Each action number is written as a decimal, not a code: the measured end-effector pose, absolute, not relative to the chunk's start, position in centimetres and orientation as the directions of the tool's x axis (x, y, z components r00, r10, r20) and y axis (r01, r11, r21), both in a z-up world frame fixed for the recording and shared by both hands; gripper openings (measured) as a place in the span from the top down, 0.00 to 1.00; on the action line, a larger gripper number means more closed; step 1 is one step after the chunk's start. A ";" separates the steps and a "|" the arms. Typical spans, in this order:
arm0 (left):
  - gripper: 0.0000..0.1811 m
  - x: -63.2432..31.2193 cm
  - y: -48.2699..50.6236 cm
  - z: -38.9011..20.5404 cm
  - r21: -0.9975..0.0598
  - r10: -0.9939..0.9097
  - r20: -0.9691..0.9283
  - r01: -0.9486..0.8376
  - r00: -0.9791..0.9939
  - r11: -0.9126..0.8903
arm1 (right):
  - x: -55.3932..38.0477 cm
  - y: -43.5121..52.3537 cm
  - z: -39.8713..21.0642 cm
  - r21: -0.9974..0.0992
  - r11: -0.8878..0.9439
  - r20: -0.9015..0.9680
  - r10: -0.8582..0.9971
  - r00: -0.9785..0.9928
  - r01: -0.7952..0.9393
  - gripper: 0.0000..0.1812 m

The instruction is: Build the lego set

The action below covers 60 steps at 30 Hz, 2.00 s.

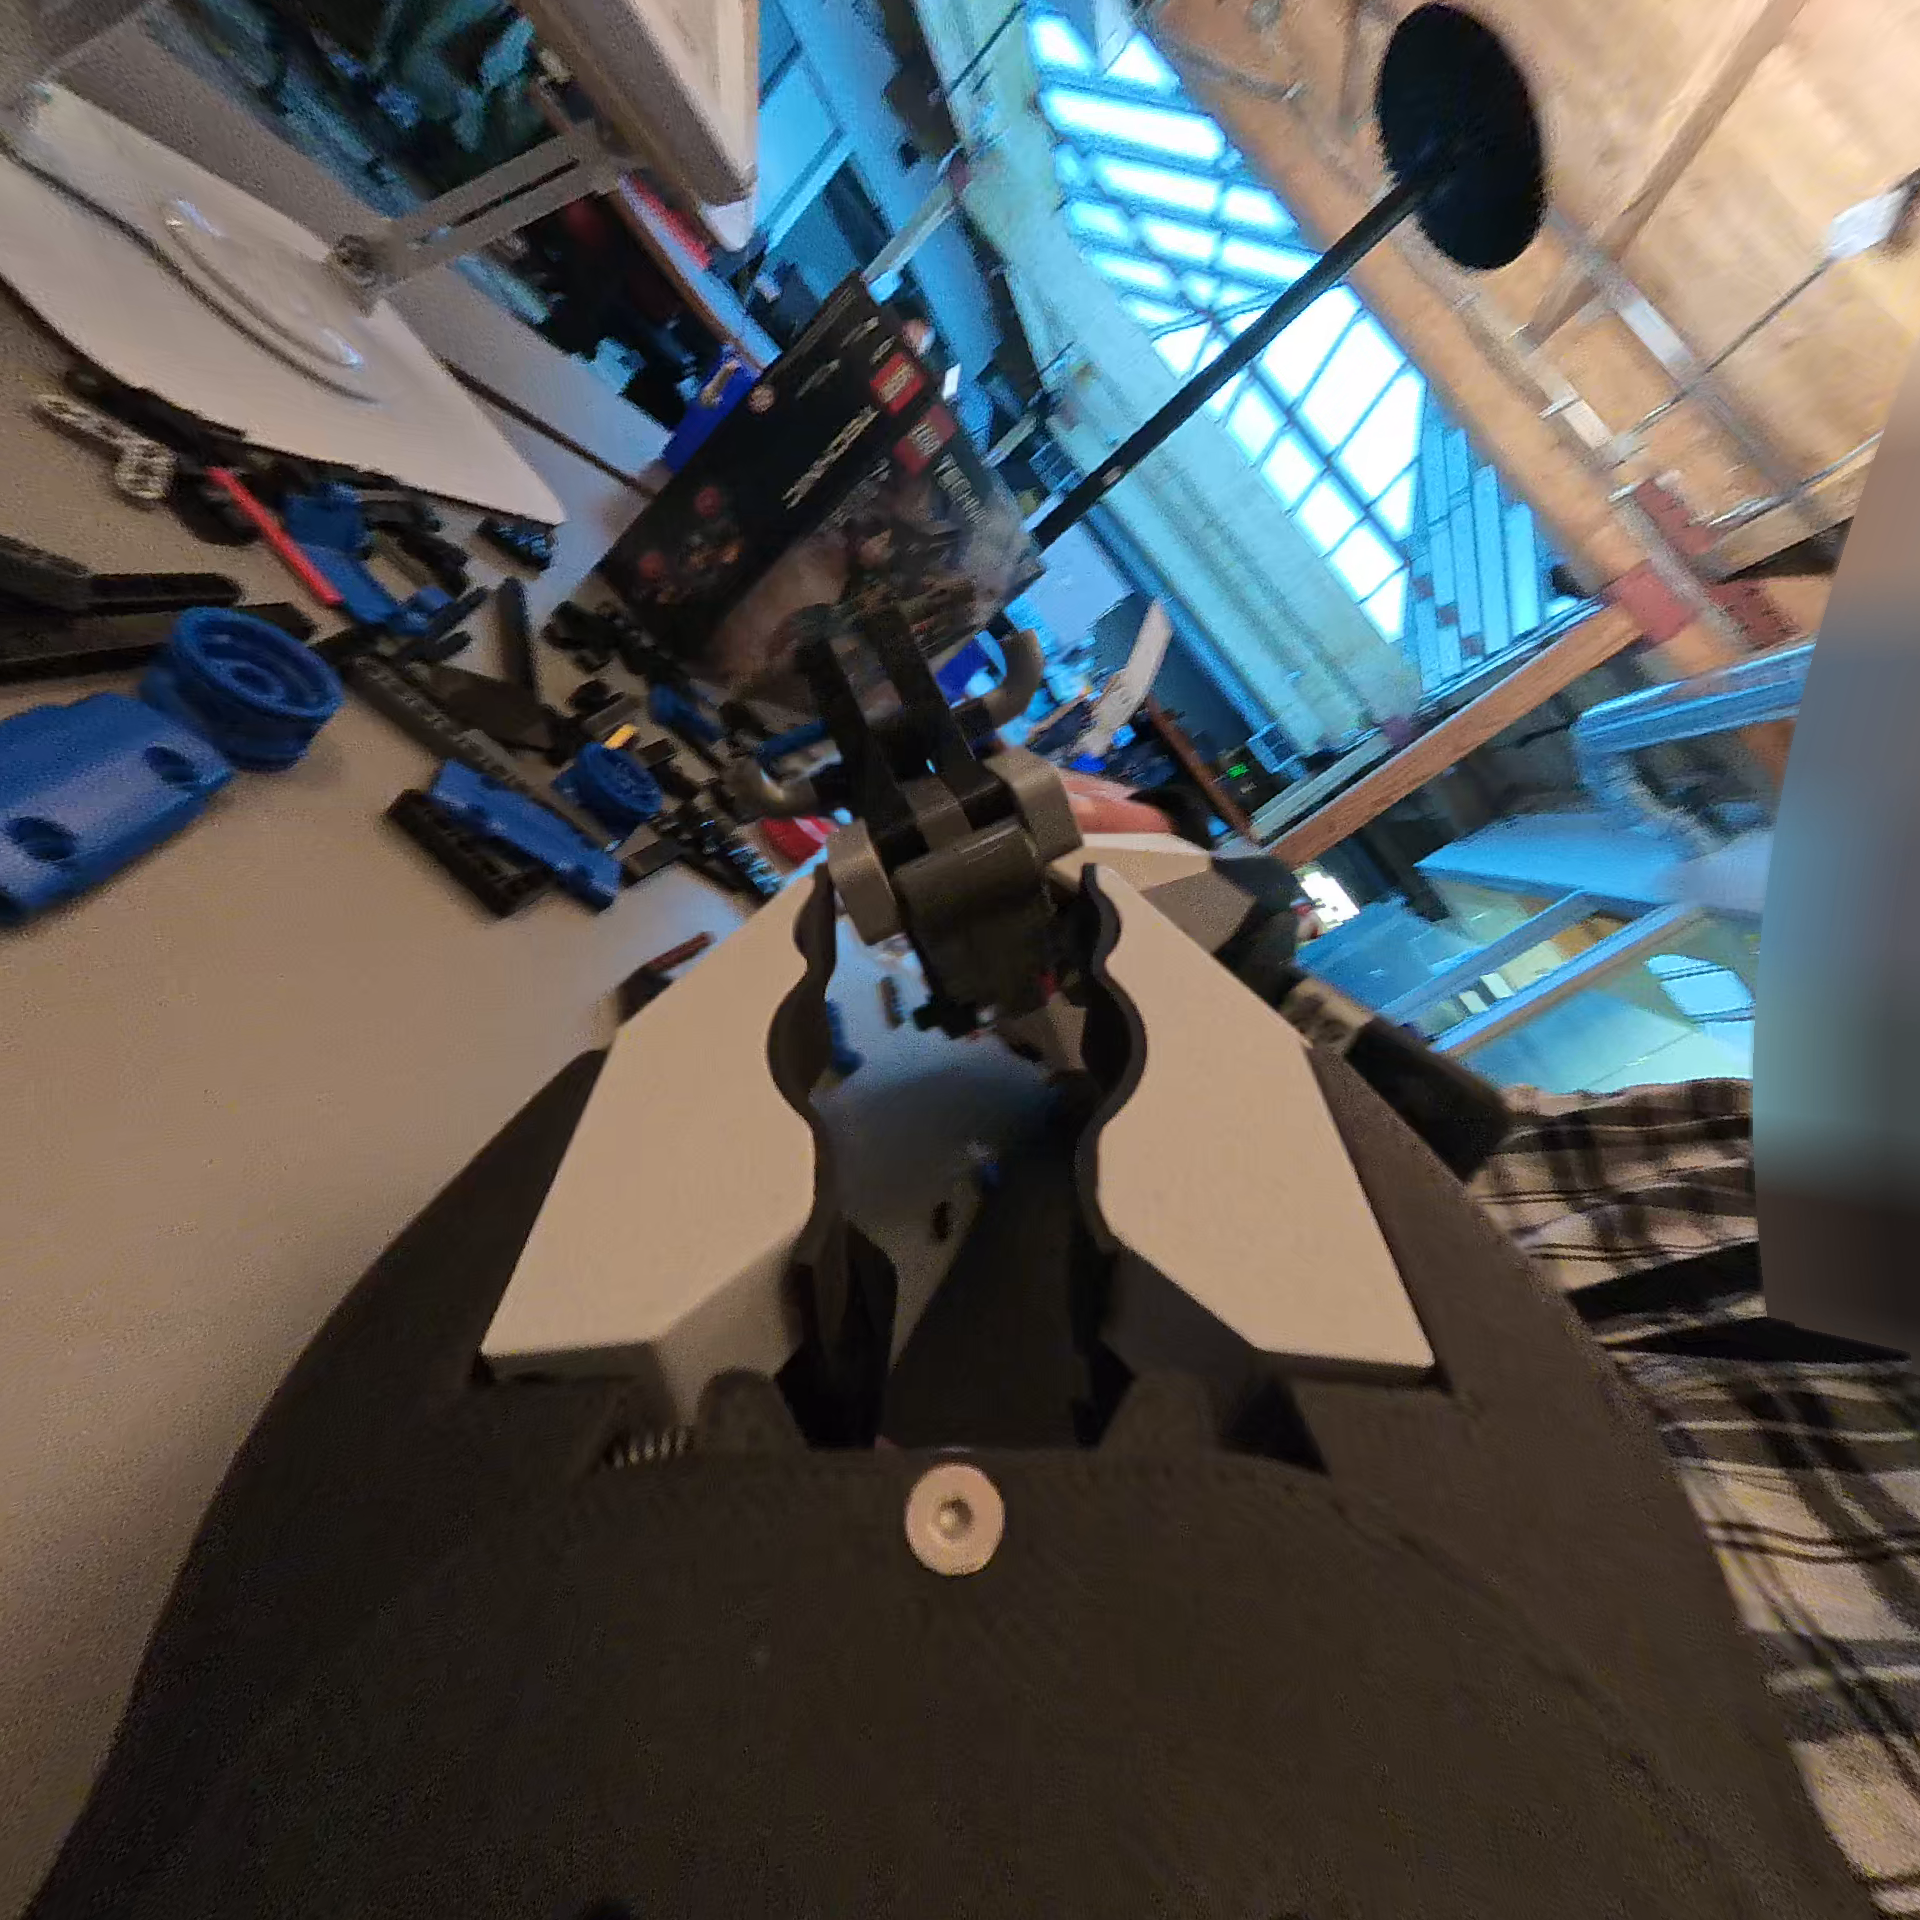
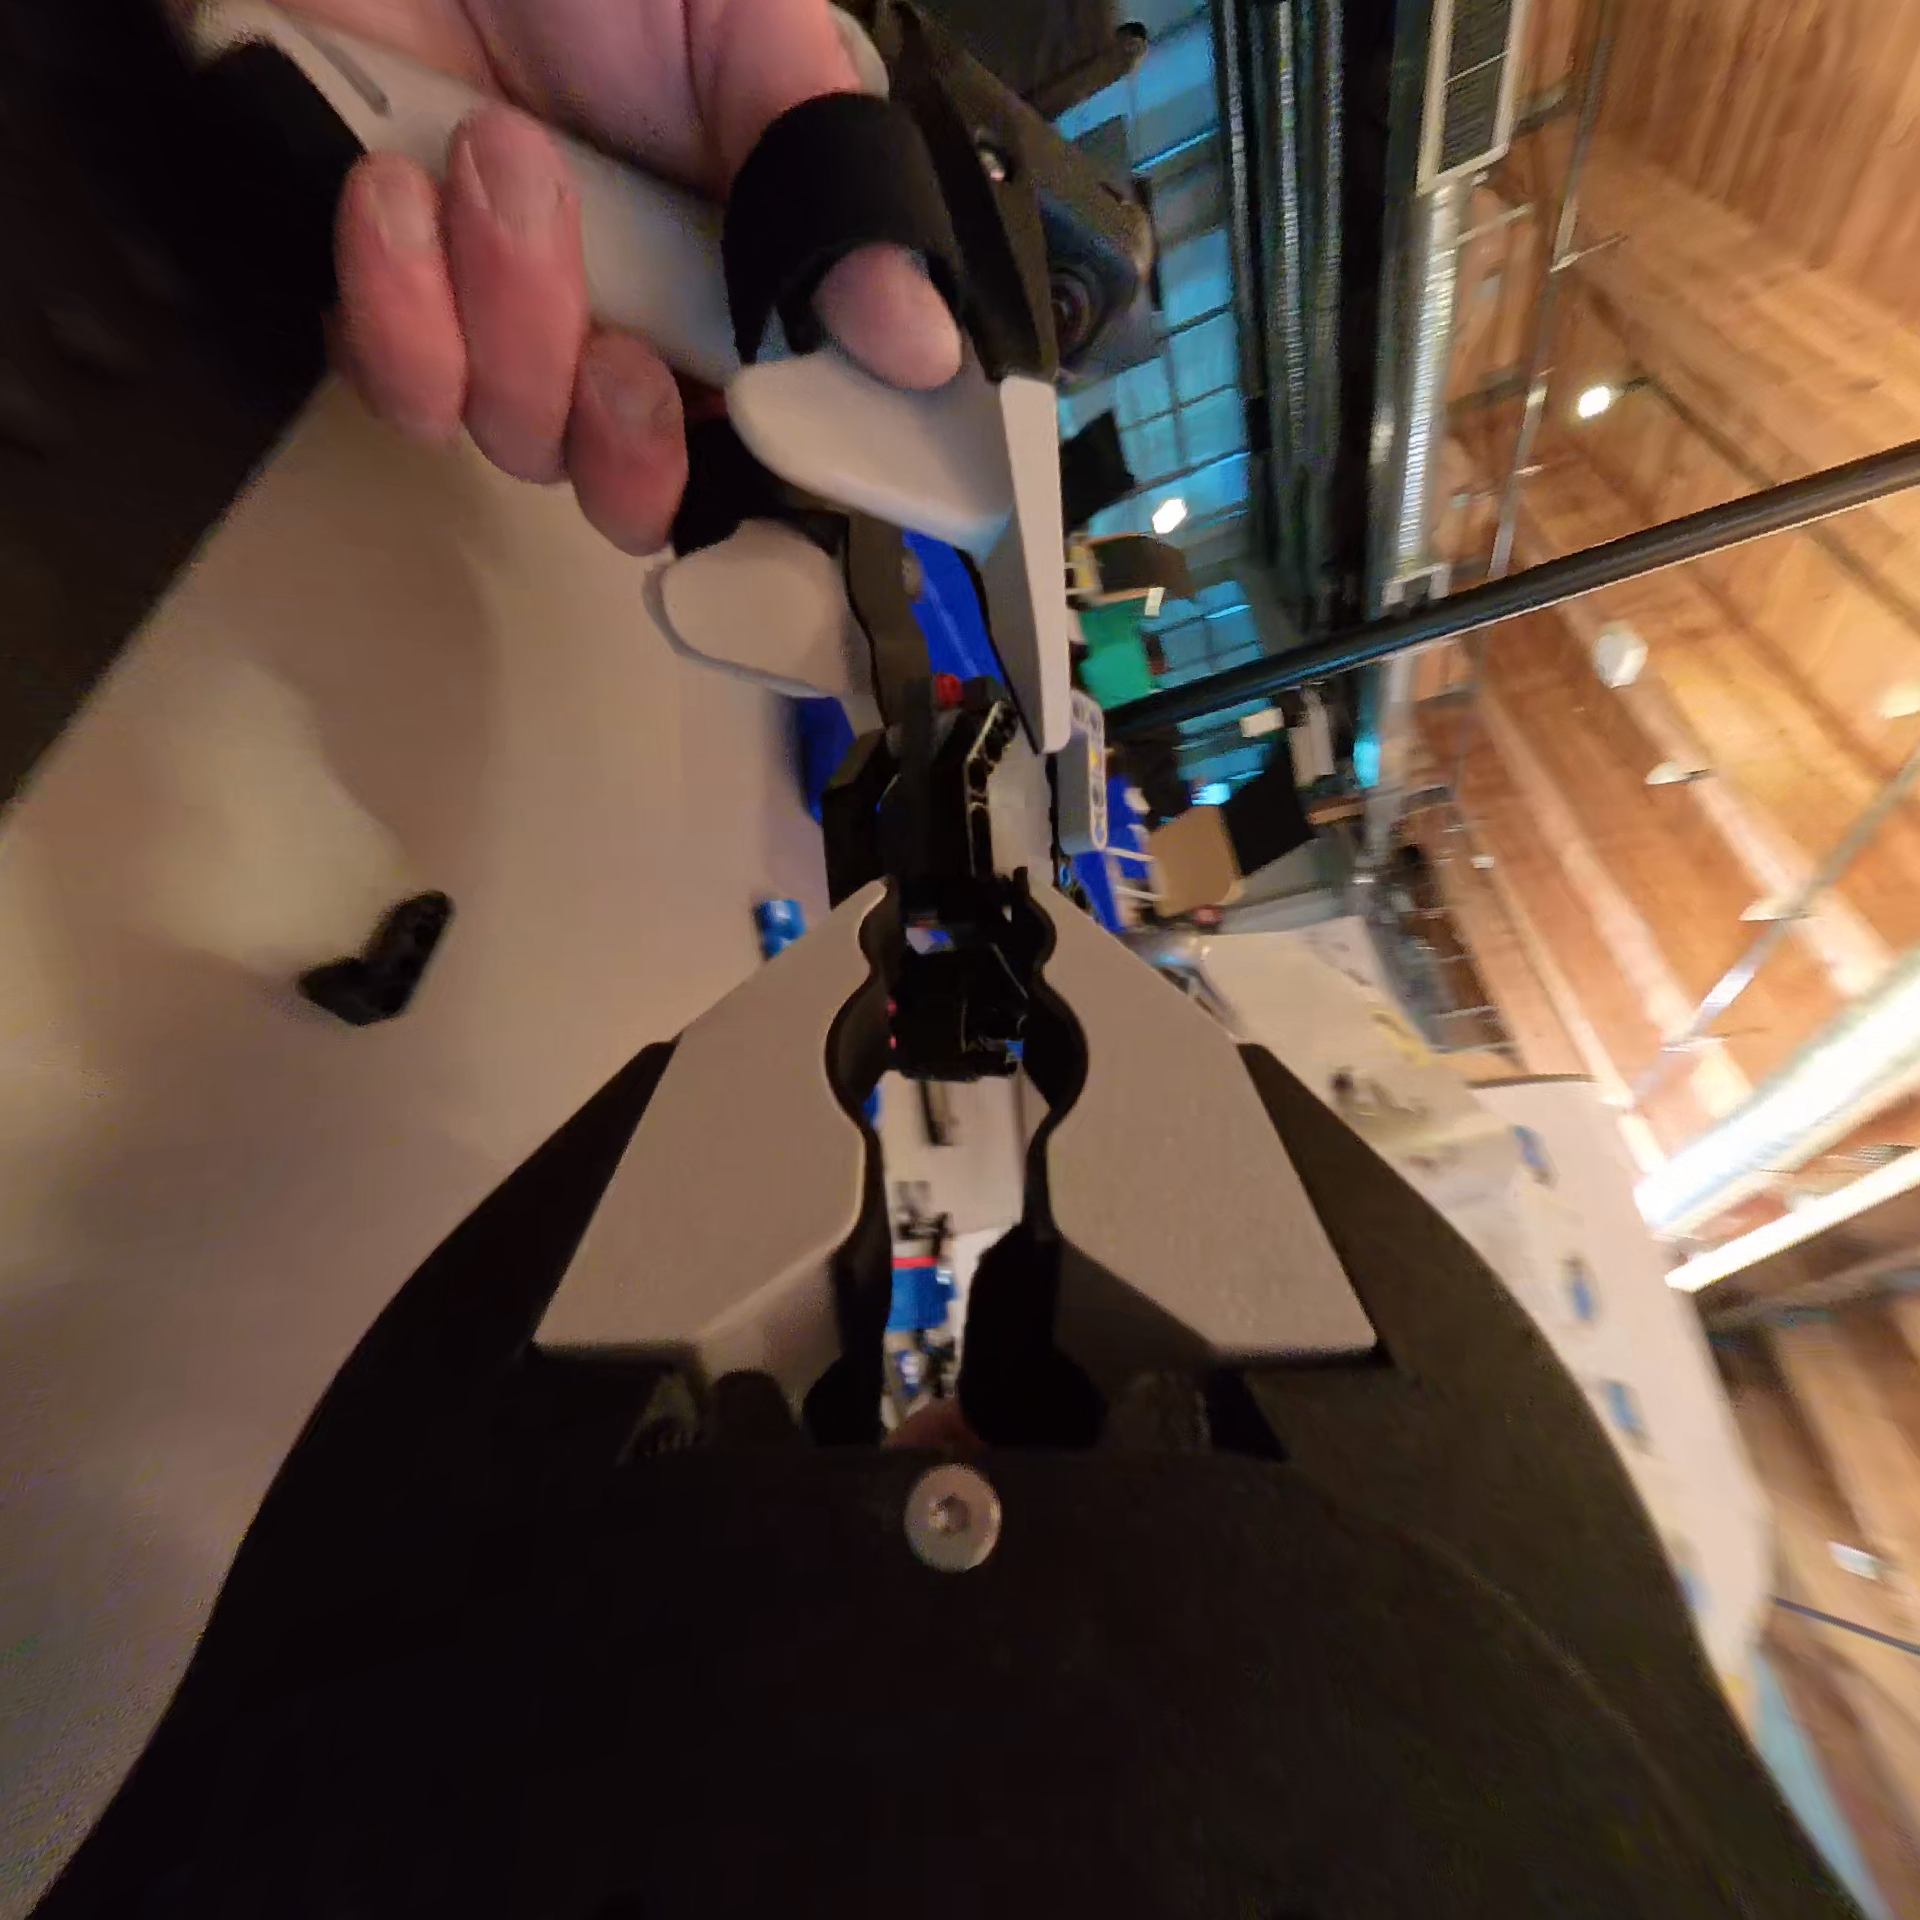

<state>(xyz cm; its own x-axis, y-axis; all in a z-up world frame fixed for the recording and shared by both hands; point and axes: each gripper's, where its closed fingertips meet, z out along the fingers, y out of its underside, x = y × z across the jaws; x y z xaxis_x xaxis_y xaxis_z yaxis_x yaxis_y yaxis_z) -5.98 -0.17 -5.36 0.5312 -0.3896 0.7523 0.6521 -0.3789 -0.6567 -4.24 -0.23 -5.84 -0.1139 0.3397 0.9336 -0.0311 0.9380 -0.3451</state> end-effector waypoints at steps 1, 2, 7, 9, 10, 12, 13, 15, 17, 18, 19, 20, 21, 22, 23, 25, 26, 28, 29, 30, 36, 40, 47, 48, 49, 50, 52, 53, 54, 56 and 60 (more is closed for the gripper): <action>0.71 -6.3 -0.1 -5.8 -0.677 -0.363 0.736 0.630 0.572 -0.379 | -4.2 -0.4 -6.1 -0.379 0.925 0.916 0.370 -0.153 -0.033 0.90; 0.64 -6.8 -0.2 -5.9 -0.699 -0.347 0.715 0.614 0.607 -0.367 | -4.2 -0.6 -6.4 -0.402 0.915 0.903 0.390 -0.180 -0.033 0.90; 0.56 -8.6 -1.3 -5.7 -0.945 -0.270 0.253 0.177 0.929 -0.275 | -4.4 -0.9 -8.0 -0.639 0.769 0.710 0.596 -0.375 0.012 0.90; 0.54 -7.8 -2.0 -6.2 -0.948 -0.295 -0.060 -0.147 0.954 -0.282 | -4.2 -1.0 -8.1 -0.727 0.685 0.603 0.665 -0.442 0.039 0.90; 0.51 -7.3 -2.1 -6.7 -0.900 -0.311 -0.230 -0.323 0.922 -0.292 | -4.1 -1.0 -7.9 -0.763 0.645 0.560 0.690 -0.459 0.041 0.90; 0.48 -6.7 -1.8 -8.2 -0.713 -0.340 -0.531 -0.626 0.776 -0.315 | -3.8 -1.2 -8.0 -0.813 0.578 0.464 0.715 -0.523 0.068 0.90; 0.51 -6.4 -1.5 -8.8 -0.613 -0.358 -0.628 -0.723 0.691 -0.319 | -3.7 -1.2 -7.9 -0.831 0.551 0.430 0.724 -0.540 0.076 0.90; 0.70 -5.6 -0.9 -8.9 -0.522 -0.369 -0.716 -0.806 0.592 -0.280 | -3.3 -1.5 -8.2 -0.851 0.516 0.369 0.722 -0.585 0.099 0.90; 0.78 -5.1 -0.6 -9.3 -0.513 -0.387 -0.721 -0.818 0.575 -0.259 | -3.2 -1.1 -8.1 -0.859 0.499 0.351 0.735 -0.580 0.112 0.90; 0.79 -5.1 -0.5 -9.3 -0.532 -0.382 -0.710 -0.805 0.592 -0.261 | -3.2 -1.0 -8.0 -0.865 0.489 0.345 0.743 -0.574 0.114 0.90; 0.79 -5.3 -0.4 -9.4 -0.561 -0.374 -0.684 -0.780 0.626 -0.279 | -3.4 -0.7 -7.8 -0.871 0.475 0.336 0.759 -0.558 0.121 0.89; 0.79 -5.5 -0.3 -9.4 -0.586 -0.366 -0.659 -0.754 0.657 -0.297 | -3.7 -0.3 -7.6 -0.878 0.462 0.333 0.779 -0.531 0.126 0.87; 0.79 -5.8 -0.3 -9.4 -0.611 -0.356 -0.634 -0.727 0.686 -0.313 | -4.0 0.1 -7.4 -0.882 0.455 0.339 0.796 -0.501 0.126 0.84; 0.79 -6.3 -0.3 -9.5 -0.637 -0.339 -0.599 -0.689 0.725 -0.346 | -4.2 0.4 -7.1 -0.881 0.458 0.353 0.806 -0.476 0.121 0.82; 0.79 -7.3 -0.3 -9.8 -0.664 -0.310 -0.552 -0.633 0.774 -0.398 | -4.4 0.9 -6.9 -0.875 0.469 0.373 0.812 -0.448 0.121 0.80; 0.79 -8.8 -0.7 -10.9 -0.710 -0.289 -0.438 -0.525 0.851 -0.470 | -4.6 2.0 -6.7 -0.861 0.491 0.409 0.823 -0.394 0.132 0.80; 0.79 -9.5 -0.8 -11.1 -0.743 -0.260 -0.385 -0.464 0.886 -0.482 | -4.5 2.4 -6.5 -0.864 0.486 0.411 0.831 -0.374 0.130 0.80; 0.79 -10.1 -1.3 -12.0 -0.793 -0.254 -0.220 -0.324 0.942 -0.516 | -4.4 2.9 -6.5 -0.874 0.466 0.393 0.843 -0.369 0.135 0.80; 0.79 -10.4 -1.4 -12.2 -0.813 -0.241 -0.154 -0.262 0.958 -0.521 | -4.4 3.3 -6.7 -0.874 0.464 0.392 0.847 -0.358 0.142 0.81; 0.79 -10.8 -1.4 -12.4 -0.826 -0.220 -0.105 -0.208 0.970 -0.524 | -4.5 3.7 -6.8 -0.873 0.465 0.394 0.851 -0.346 0.148 0.81; 0.79 -12.2 -1.6 -13.7 -0.805 -0.176 0.086 -0.036 0.981 -0.592 | -4.6 4.1 -7.5 -0.870 0.463 0.388 0.854 -0.347 0.169 0.82; 0.78 -12.7 -2.0 -14.6 -0.781 -0.184 0.045 -0.080 0.982 -0.620 | -4.5 4.6 -7.5 -0.873 0.457 0.383 0.860 -0.338 0.174 0.82; 0.66 -12.6 -2.8 -15.6 -0.732 -0.241 -0.059 -0.206 0.969 -0.649 | -4.6 5.1 -8.2 -0.874 0.443 0.363 0.868 -0.339 0.198 0.82; 0.65 -12.7 -2.8 -15.6 -0.728 -0.245 -0.079 -0.224 0.966 -0.648 | -4.6 5.1 -8.2 -0.874 0.443 0.362 0.868 -0.340 0.200 0.82; 0.65 -12.8 -2.8 -15.4 -0.726 -0.250 -0.091 -0.236 0.964 -0.646 | -4.6 5.1 -8.3 -0.873 0.444 0.363 0.867 -0.341 0.200 0.82; 0.65 -12.8 -2.7 -15.1 -0.734 -0.252 -0.094 -0.238 0.963 -0.636 | -4.5 5.0 -8.3 -0.873 0.444 0.362 0.867 -0.342 0.201 0.82; 0.66 -12.4 -2.4 -14.4 -0.759 -0.258 -0.085 -0.231 0.962 -0.609 | -4.5 5.0 -8.3 -0.873 0.444 0.362 0.867 -0.344 0.201 0.82; 0.70 -12.3 -2.3 -14.3 -0.758 -0.268 -0.084 -0.236 0.960 -0.608 | -4.5 5.0 -8.4 -0.873 0.444 0.361 0.866 -0.345 0.203 0.82; 0.77 -12.3 -2.3 -14.3 -0.756 -0.271 -0.095 -0.247 0.958 -0.606 | -4.5 5.1 -8.5 -0.872 0.444 0.360 0.866 -0.346 0.205 0.82; 0.80 -12.5 -2.1 -14.2 -0.755 -0.256 -0.103 -0.243 0.961 -0.609 | -4.5 5.1 -8.6 -0.871 0.444 0.357 0.866 -0.350 0.209 0.82; 0.80 -12.3 -1.8 -13.7 -0.779 -0.246 -0.051 -0.193 0.968 -0.596 | -4.5 5.0 -8.8 -0.870 0.443 0.353 0.866 -0.355 0.214 0.82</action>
